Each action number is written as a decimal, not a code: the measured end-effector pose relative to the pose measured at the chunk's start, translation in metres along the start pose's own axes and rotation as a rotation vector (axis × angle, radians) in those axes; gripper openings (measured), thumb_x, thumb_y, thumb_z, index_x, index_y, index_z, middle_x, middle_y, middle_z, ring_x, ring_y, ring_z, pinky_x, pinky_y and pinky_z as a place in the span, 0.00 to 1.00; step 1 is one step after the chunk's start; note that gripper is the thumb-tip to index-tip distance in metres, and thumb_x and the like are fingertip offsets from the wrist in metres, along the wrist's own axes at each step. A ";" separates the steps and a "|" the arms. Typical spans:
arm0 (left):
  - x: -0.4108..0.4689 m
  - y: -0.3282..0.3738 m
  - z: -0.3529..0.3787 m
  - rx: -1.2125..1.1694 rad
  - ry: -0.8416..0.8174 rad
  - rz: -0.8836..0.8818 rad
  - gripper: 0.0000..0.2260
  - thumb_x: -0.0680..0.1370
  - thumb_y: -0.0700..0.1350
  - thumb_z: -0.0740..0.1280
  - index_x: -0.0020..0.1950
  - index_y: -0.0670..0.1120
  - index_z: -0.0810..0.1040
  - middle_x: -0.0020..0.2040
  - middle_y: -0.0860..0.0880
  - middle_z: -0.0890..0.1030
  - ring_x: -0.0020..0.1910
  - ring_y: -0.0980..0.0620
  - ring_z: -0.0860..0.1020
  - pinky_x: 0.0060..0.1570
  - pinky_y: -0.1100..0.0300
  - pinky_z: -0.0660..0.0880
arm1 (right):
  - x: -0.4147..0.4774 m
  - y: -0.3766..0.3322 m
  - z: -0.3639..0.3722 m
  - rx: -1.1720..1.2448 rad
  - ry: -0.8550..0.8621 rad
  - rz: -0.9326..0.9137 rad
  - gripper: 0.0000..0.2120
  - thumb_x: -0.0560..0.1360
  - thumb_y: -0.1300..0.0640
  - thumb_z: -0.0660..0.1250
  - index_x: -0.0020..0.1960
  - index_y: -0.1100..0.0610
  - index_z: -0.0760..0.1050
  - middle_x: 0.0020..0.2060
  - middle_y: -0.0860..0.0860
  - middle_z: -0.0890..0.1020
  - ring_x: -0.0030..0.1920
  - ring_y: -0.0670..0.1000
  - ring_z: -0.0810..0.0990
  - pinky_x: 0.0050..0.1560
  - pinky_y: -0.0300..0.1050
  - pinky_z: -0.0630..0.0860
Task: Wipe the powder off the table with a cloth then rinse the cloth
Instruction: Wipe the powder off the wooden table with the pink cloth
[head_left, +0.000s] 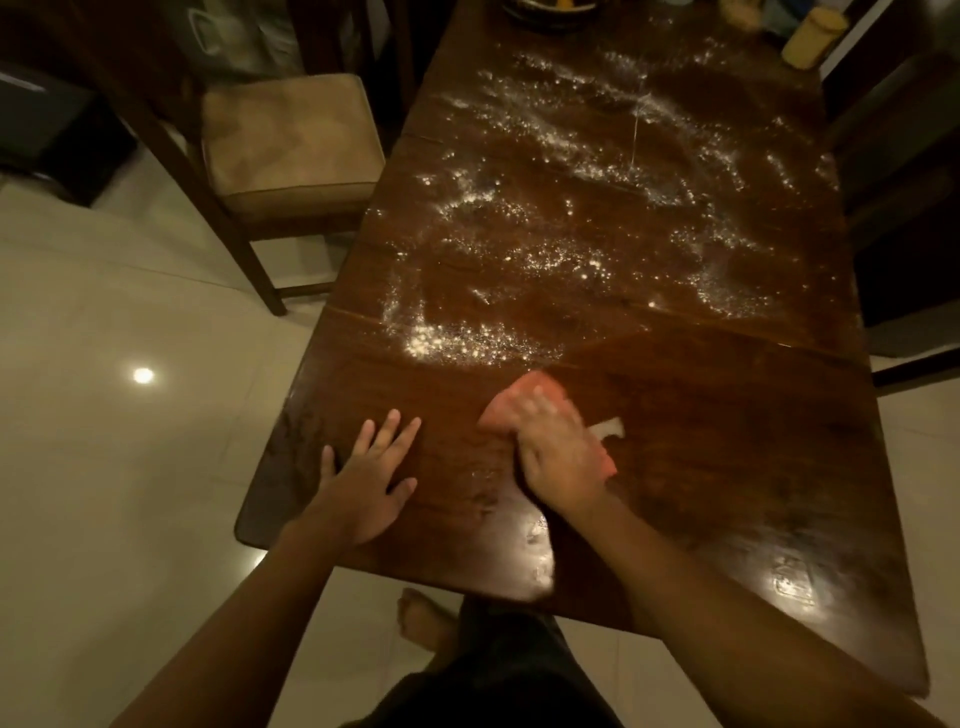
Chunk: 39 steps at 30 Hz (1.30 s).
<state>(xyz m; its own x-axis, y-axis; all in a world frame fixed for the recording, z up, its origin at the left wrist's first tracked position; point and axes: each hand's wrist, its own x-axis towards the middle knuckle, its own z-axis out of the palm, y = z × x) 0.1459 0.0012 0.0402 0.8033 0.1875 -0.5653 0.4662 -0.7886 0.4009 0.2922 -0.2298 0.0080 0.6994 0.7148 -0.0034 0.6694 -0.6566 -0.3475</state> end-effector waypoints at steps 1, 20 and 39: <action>-0.001 0.000 -0.001 -0.001 0.009 0.006 0.31 0.83 0.53 0.57 0.78 0.64 0.40 0.80 0.58 0.40 0.79 0.50 0.39 0.72 0.33 0.41 | -0.013 -0.005 0.005 0.007 -0.074 -0.229 0.24 0.78 0.57 0.55 0.71 0.46 0.73 0.75 0.46 0.69 0.79 0.48 0.57 0.77 0.62 0.58; 0.027 -0.026 -0.059 0.053 0.024 0.062 0.34 0.82 0.53 0.60 0.80 0.55 0.42 0.80 0.50 0.38 0.79 0.50 0.45 0.75 0.50 0.57 | -0.006 -0.018 0.019 0.084 -0.057 -0.354 0.27 0.75 0.63 0.62 0.70 0.42 0.73 0.73 0.41 0.70 0.77 0.45 0.62 0.75 0.58 0.62; 0.069 -0.053 -0.097 0.192 -0.192 0.251 0.36 0.83 0.45 0.58 0.77 0.61 0.34 0.76 0.54 0.28 0.74 0.50 0.29 0.73 0.55 0.39 | 0.078 0.011 -0.005 0.034 0.054 0.432 0.25 0.79 0.52 0.52 0.75 0.38 0.62 0.76 0.40 0.64 0.79 0.40 0.52 0.78 0.61 0.52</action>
<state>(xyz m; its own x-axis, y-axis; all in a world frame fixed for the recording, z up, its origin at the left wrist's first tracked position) 0.2129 0.1127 0.0499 0.7912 -0.1247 -0.5987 0.1704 -0.8952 0.4117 0.3553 -0.1822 0.0090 0.9259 0.3624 -0.1066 0.3048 -0.8834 -0.3560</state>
